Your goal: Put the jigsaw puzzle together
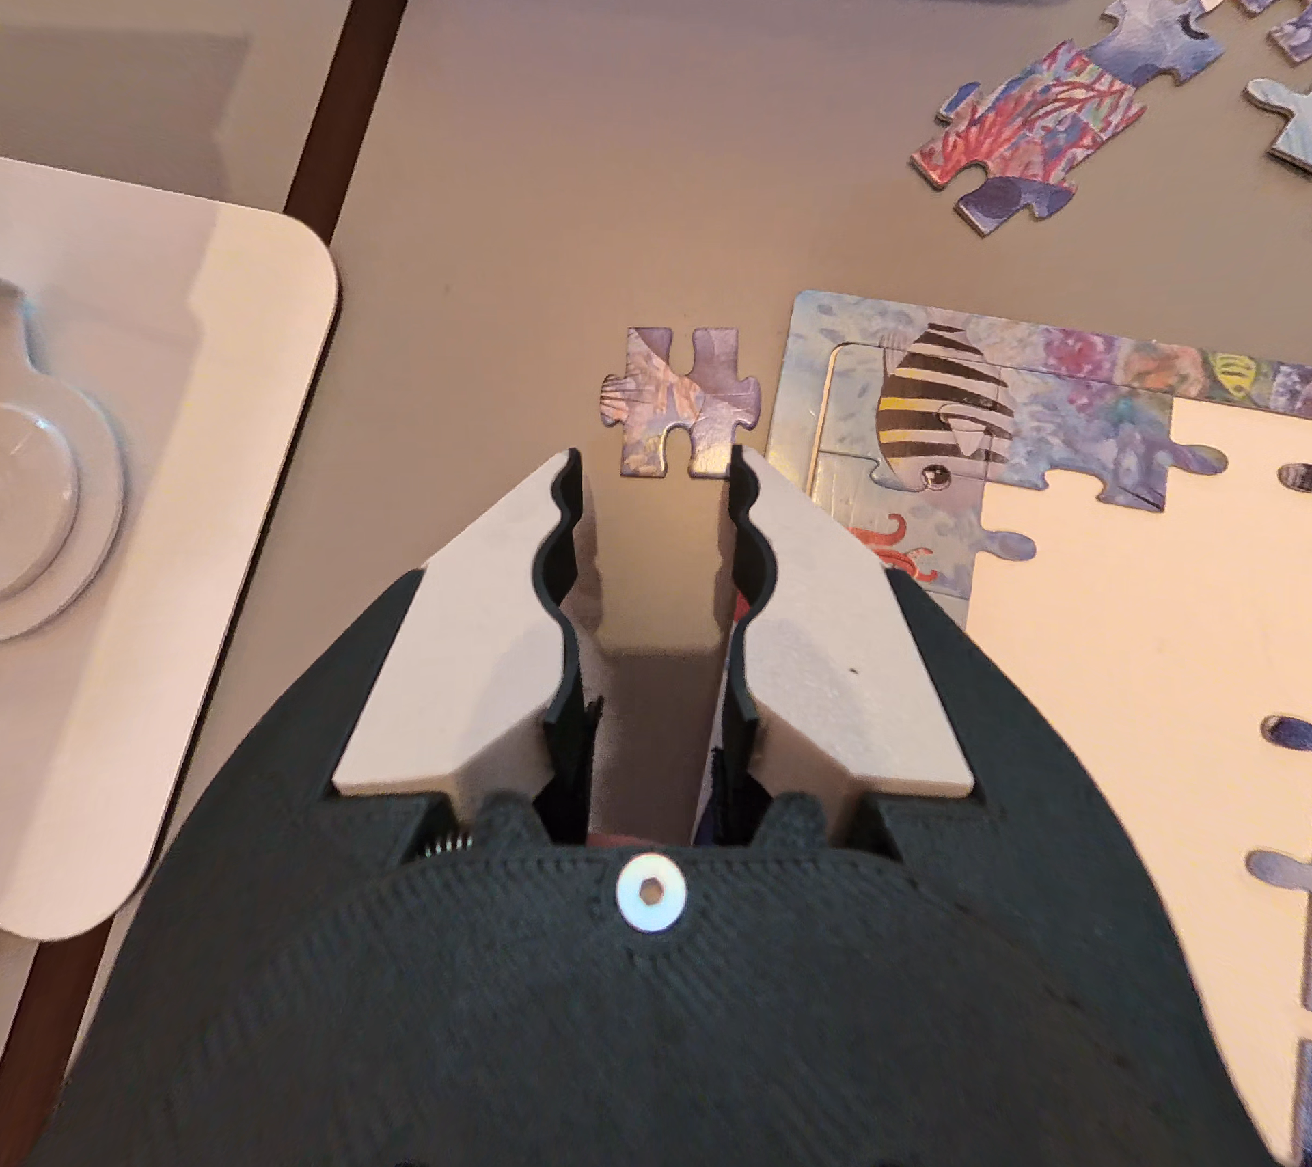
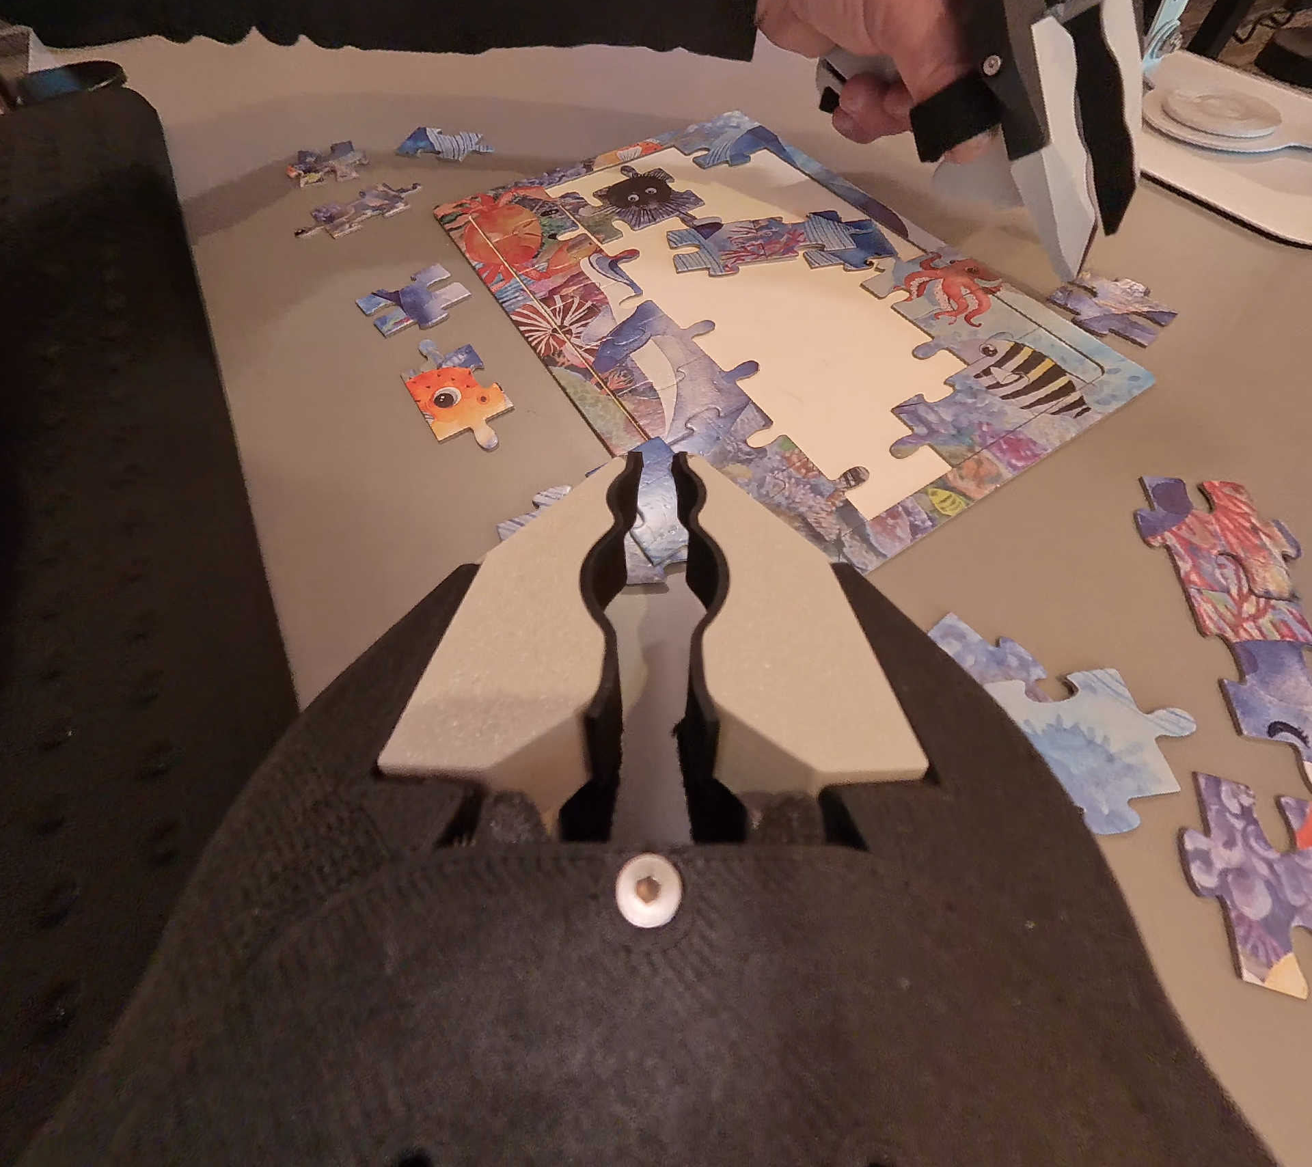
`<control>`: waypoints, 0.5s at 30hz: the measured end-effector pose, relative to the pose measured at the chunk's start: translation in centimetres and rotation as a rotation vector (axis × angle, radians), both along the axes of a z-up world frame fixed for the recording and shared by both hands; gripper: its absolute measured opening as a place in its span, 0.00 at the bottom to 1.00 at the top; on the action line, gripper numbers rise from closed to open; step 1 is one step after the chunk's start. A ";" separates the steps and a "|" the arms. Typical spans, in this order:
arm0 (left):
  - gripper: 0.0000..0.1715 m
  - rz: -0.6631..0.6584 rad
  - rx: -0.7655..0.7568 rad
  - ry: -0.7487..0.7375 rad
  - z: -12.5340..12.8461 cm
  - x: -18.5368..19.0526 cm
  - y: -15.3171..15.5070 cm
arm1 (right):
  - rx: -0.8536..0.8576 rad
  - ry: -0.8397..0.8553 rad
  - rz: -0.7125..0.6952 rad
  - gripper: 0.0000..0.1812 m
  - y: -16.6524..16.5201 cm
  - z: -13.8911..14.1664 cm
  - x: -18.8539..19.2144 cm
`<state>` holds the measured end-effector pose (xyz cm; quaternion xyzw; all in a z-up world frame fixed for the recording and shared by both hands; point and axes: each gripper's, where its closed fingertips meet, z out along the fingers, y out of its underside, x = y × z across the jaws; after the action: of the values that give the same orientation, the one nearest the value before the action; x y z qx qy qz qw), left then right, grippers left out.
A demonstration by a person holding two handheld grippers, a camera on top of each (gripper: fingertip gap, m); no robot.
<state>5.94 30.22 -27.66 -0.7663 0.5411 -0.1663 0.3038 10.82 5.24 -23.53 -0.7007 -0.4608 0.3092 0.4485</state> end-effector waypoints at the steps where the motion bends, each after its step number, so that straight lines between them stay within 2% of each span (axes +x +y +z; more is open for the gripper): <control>1: 0.23 -0.005 -0.007 0.003 -0.2 0.1 0.0 | 0.000 0.002 0.001 0.04 0.0 0.0 0.0; 5: 0.24 -0.025 -0.034 0.020 -1.1 0.4 -0.3 | 0.000 0.013 0.002 0.04 -0.1 0.2 0.0; 10: 0.19 -0.029 -0.045 -0.008 -1.1 0.9 -0.5 | 0.000 0.015 0.001 0.04 -0.1 0.2 0.0; 15: 0.18 -0.026 -0.035 -0.025 -1.1 1.0 -0.5 | 0.001 0.018 0.000 0.04 -0.1 0.3 0.0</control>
<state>6.98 29.68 -28.76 -0.7623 0.5440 -0.1892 0.2952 10.83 5.17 -23.26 -0.6975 -0.4570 0.3153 0.4530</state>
